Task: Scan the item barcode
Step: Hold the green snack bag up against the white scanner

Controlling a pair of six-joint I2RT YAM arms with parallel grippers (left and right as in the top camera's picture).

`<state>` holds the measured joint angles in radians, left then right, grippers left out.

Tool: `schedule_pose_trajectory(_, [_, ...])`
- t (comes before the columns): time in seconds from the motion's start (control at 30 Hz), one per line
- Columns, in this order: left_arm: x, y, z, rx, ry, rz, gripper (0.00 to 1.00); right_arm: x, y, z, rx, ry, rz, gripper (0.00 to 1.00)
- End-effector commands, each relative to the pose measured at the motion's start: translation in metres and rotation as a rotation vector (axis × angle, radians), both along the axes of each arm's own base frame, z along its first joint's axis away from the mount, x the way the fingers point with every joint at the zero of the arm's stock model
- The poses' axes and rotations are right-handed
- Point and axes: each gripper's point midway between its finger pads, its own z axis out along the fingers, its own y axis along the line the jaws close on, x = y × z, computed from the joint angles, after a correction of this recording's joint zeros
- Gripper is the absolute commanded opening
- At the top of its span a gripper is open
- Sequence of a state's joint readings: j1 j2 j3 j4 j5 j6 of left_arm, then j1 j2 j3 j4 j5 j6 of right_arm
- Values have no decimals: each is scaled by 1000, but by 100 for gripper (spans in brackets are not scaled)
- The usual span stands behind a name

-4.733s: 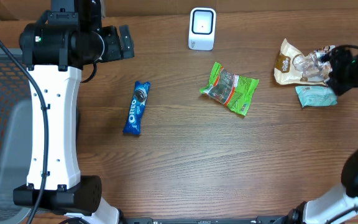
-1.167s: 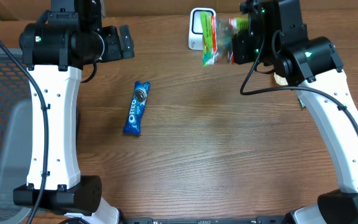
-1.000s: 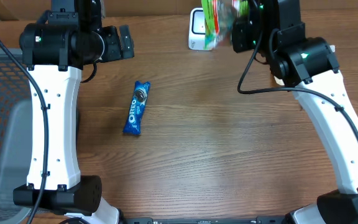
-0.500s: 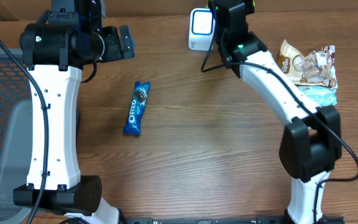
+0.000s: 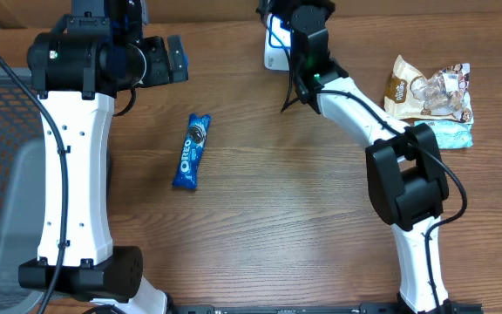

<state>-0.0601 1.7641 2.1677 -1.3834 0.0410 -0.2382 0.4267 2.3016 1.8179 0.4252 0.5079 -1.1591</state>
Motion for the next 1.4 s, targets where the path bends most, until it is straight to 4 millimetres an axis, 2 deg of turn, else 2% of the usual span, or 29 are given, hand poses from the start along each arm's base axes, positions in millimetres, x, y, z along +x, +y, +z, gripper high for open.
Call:
schedule_pose_trajectory(0.0, [1,-3,2,-15,-5,9,100,-1,24,24,-126,-53,120,4])
schedule_pose_trajectory(0.3, [1,-3,2,-15,-5,9,100,-4,53,6,-332,-24,297,4])
schedule_pose_trajectory(0.43, [1,-3,2,-15,-5,9,100,-6,61,4,-339,-28,348,4])
schedule_pose_trajectory(0.6, [1,-3,2,-15,-5,8,100,-5,59,4,-338,-27,351,4])
schedule_pose_trajectory(0.83, [1,-3,2,-15,-5,9,100,6,34,3,-334,-30,375,4])
schedule_pose_trajectory(1.07, [1,-3,2,-15,-5,9,100,5,37,2,-329,-31,415,4])
schedule_pose_trajectory(1.23, [1,-3,1,-15,-4,9,100,0,44,-12,-342,39,429,4])
schedule_pose_trajectory(1.37, [1,-3,2,-15,-5,9,100,-16,54,-1,-336,98,460,4])
